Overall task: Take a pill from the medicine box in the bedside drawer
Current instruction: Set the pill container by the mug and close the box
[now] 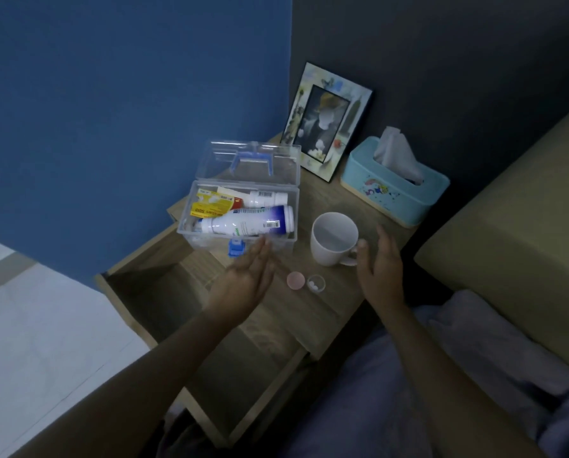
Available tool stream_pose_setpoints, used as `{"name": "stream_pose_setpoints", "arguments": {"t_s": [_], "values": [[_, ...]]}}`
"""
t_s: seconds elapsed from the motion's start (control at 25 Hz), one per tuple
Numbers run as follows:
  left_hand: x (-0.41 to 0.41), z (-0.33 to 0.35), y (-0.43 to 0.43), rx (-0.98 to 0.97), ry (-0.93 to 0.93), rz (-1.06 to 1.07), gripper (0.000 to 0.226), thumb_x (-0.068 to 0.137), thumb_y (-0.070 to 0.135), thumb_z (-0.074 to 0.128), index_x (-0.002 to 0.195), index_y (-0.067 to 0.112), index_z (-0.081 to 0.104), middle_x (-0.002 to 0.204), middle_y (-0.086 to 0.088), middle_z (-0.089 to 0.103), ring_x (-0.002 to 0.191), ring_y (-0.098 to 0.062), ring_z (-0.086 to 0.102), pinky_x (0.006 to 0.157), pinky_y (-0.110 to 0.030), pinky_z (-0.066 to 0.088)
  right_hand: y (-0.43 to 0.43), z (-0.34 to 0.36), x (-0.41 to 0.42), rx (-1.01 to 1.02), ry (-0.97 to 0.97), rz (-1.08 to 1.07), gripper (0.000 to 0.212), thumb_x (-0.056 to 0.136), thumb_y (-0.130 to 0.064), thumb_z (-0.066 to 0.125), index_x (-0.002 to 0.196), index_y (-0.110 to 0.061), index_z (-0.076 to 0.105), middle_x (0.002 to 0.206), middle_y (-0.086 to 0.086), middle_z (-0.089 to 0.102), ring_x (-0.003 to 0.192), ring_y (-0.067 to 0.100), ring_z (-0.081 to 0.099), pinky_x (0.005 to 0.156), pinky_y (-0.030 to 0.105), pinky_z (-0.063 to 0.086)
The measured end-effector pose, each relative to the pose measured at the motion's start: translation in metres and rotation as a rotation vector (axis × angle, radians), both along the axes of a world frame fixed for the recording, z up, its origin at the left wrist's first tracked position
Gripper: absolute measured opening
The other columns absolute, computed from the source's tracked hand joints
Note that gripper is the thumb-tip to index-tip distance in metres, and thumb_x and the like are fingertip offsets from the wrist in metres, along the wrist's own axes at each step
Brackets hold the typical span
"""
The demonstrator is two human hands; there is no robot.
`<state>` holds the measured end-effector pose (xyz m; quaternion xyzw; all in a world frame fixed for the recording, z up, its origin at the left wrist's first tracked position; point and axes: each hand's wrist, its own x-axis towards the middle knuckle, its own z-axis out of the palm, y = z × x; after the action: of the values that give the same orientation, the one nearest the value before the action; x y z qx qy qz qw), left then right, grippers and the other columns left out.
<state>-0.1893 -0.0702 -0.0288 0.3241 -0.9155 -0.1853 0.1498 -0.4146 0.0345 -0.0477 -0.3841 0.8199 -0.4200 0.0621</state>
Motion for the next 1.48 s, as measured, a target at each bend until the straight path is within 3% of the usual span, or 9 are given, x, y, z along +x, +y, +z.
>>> {"name": "stream_pose_setpoints", "arguments": {"t_s": [0.2, 0.32, 0.48, 0.64, 0.84, 1.16, 1.24, 1.36, 1.48], "values": [[0.018, 0.027, -0.066, 0.025, 0.037, 0.261, 0.055, 0.096, 0.033, 0.041, 0.144, 0.006, 0.030, 0.153, -0.015, 0.031, 0.140, -0.027, 0.031, 0.109, -0.039, 0.032, -0.066, 0.056, -0.005, -0.124, 0.095, 0.089, 0.040, 0.097, -0.025, 0.038, 0.128, -0.001, 0.047, 0.129, 0.021, 0.053, 0.118, 0.027, 0.050, 0.093, 0.024, 0.035], [0.026, 0.020, -0.099, 0.119, -0.035, 0.399, 0.058, 0.097, 0.033, 0.040, 0.145, 0.002, 0.026, 0.155, -0.018, 0.024, 0.142, -0.030, 0.026, 0.112, -0.040, 0.028, -0.115, 0.065, -0.006, 0.007, 0.062, 0.177, 0.037, 0.099, -0.025, 0.036, 0.122, 0.000, 0.050, 0.121, 0.023, 0.057, 0.112, 0.032, 0.053, 0.086, 0.027, 0.038], [0.029, 0.005, -0.125, 0.305, -0.061, 0.477, 0.063, 0.098, 0.036, 0.033, 0.146, 0.000, 0.016, 0.156, -0.022, 0.015, 0.143, -0.036, 0.021, 0.114, -0.042, 0.021, -0.164, 0.061, -0.004, 0.202, -0.153, 0.163, 0.050, 0.099, -0.036, 0.033, 0.133, -0.001, 0.040, 0.138, 0.022, 0.046, 0.127, 0.035, 0.044, 0.103, 0.037, 0.035], [0.028, -0.005, -0.130, 0.451, -0.019, 0.558, 0.063, 0.098, 0.040, 0.026, 0.146, 0.001, 0.013, 0.151, -0.026, 0.028, 0.136, -0.045, 0.029, 0.108, -0.046, 0.028, -0.200, 0.052, -0.005, 0.371, -0.271, 0.113, 0.062, 0.099, -0.044, 0.028, 0.139, 0.002, 0.029, 0.145, 0.025, 0.037, 0.131, 0.037, 0.039, 0.102, 0.037, 0.034], [0.032, -0.009, -0.139, 0.446, 0.020, 0.594, 0.043, 0.100, 0.031, 0.023, 0.124, 0.003, 0.045, 0.120, -0.027, 0.059, 0.103, -0.039, 0.055, 0.076, -0.034, 0.033, -0.224, 0.045, -0.007, 0.484, -0.430, 0.095, 0.070, 0.096, -0.054, 0.018, 0.140, -0.002, 0.034, 0.147, 0.020, 0.036, 0.132, 0.032, 0.038, 0.108, 0.038, 0.031], [0.038, -0.007, -0.147, 0.674, 0.222, 0.710, 0.046, 0.098, 0.034, 0.029, 0.124, 0.004, 0.053, 0.130, -0.021, 0.055, 0.121, -0.036, 0.049, 0.093, -0.036, 0.038, -0.226, 0.059, -0.009, 0.266, -0.762, 0.060, 0.083, 0.085, -0.072, 0.016, 0.142, -0.015, 0.034, 0.150, 0.016, 0.034, 0.135, 0.030, 0.037, 0.114, 0.047, 0.028], [0.039, -0.008, -0.149, 0.752, 0.270, 0.744, 0.050, 0.097, 0.038, 0.027, 0.126, 0.005, 0.052, 0.134, -0.020, 0.052, 0.120, -0.033, 0.049, 0.097, -0.039, 0.038, -0.219, 0.065, -0.010, 0.216, -0.839, 0.097, 0.089, 0.077, -0.081, 0.015, 0.135, -0.021, 0.045, 0.139, 0.015, 0.050, 0.125, 0.027, 0.051, 0.105, 0.043, 0.042], [0.039, -0.010, -0.151, 0.886, 0.393, 0.760, 0.067, 0.094, 0.053, 0.015, 0.136, 0.009, 0.045, 0.145, -0.016, 0.044, 0.130, -0.031, 0.042, 0.111, -0.045, 0.031, -0.206, 0.073, -0.015, 0.108, -0.879, 0.138, 0.075, 0.078, -0.080, 0.016, 0.094, -0.026, 0.064, 0.071, 0.001, 0.076, 0.068, 0.018, 0.073, 0.053, 0.023, 0.056], [0.040, -0.014, -0.153, 1.016, 0.522, 0.744, 0.075, 0.091, 0.061, 0.012, 0.141, 0.011, 0.037, 0.150, -0.013, 0.037, 0.137, -0.030, 0.037, 0.115, -0.050, 0.026, -0.196, 0.080, -0.018, 0.120, -0.769, 0.132, 0.085, 0.075, -0.082, 0.013, 0.123, -0.023, 0.052, 0.085, 0.003, 0.066, 0.071, 0.018, 0.069, 0.061, 0.025, 0.053]]}}
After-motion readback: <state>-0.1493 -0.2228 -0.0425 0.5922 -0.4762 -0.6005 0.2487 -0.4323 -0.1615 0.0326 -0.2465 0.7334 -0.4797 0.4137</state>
